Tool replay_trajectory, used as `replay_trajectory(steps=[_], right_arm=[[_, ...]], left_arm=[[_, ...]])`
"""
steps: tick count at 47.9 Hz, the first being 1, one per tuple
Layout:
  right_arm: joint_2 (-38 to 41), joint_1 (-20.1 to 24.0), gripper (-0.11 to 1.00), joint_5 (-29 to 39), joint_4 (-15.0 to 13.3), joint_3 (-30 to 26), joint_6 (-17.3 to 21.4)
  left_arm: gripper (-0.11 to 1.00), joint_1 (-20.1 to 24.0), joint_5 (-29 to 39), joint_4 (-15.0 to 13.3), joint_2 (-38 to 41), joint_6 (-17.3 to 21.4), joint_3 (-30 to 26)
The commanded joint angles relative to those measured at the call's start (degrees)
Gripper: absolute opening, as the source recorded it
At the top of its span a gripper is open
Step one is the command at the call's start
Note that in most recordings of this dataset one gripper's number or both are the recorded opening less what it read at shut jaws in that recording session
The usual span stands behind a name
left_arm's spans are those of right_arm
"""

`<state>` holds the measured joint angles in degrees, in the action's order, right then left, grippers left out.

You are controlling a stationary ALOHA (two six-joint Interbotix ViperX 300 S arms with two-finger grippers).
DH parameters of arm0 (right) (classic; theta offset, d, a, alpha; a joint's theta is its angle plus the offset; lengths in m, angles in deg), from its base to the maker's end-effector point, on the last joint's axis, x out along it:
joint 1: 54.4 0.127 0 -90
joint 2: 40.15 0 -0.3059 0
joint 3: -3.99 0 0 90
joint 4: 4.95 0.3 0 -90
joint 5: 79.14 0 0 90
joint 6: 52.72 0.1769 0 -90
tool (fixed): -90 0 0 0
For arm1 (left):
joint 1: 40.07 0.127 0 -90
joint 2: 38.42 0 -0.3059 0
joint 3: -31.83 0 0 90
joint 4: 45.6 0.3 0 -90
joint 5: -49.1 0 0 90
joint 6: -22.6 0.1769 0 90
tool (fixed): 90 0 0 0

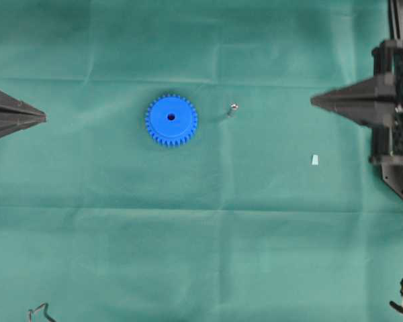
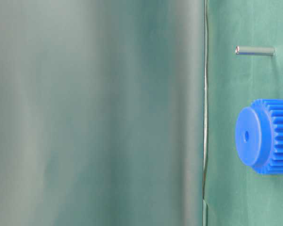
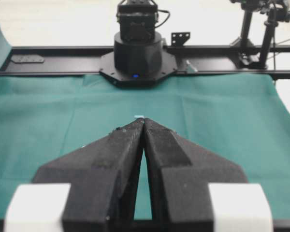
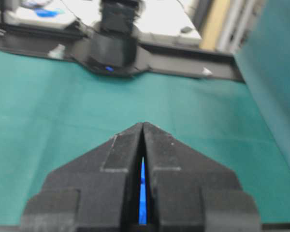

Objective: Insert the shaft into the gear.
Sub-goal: 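Move the right gripper over the small silver shaft and lower it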

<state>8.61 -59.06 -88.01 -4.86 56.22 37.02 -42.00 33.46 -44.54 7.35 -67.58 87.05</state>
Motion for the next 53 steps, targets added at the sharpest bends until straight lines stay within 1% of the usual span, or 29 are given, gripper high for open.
replay_trajectory(steps=[1, 9, 11, 14, 16, 25, 27, 28, 37, 46, 53], right_arm=[[2.99, -2.02, 0.03, 0.00, 0.18, -2.37, 0.26], [10.11, -3.60, 0.03, 0.09, 0.53, -5.19, 0.26], [12.13, -3.78, 0.06, 0.00, 0.53, -5.89, 0.26], [15.73, -4.13, 0.14, 0.00, 0.53, -7.03, 0.26], [17.75, -4.48, 0.22, -0.09, 0.53, -7.47, 0.26], [26.89, -5.54, 0.77, 0.09, 1.05, -9.76, 0.26], [29.18, -5.71, 0.85, -0.18, 1.14, -10.11, 0.18], [30.06, -5.80, 0.87, -0.26, 1.14, -10.20, 0.18], [37.62, -7.21, 0.82, -2.11, 1.32, -10.37, 0.18], [44.12, -8.44, 0.82, -4.04, 2.02, -10.46, 0.26], [47.37, -8.53, 0.82, -4.92, 2.29, -10.28, 0.26]], left_arm=[[0.02, -0.18, -0.26, 0.18, 0.44, -0.09, -1.41], [0.02, -0.18, 0.26, 0.18, 0.44, -0.18, -1.41], [0.02, -0.18, 0.35, 0.18, 0.53, -0.18, -1.41], [0.02, -0.18, 0.35, 0.18, 0.53, -0.18, -1.41], [0.02, -0.18, 0.35, 0.18, 0.53, -0.18, -1.41], [0.02, -0.18, 0.70, 0.18, 0.53, -0.18, -1.41], [0.02, -0.18, 0.70, 0.18, 0.53, -0.18, -1.41], [0.02, -0.18, 0.79, 0.18, 0.53, -0.18, -1.41], [0.02, -0.18, 0.79, 0.18, 0.62, -0.18, -1.41], [0.02, -0.18, 1.05, 0.18, 0.62, -0.18, -1.32], [0.02, -0.18, 1.14, 0.18, 0.62, -0.18, -1.32]])
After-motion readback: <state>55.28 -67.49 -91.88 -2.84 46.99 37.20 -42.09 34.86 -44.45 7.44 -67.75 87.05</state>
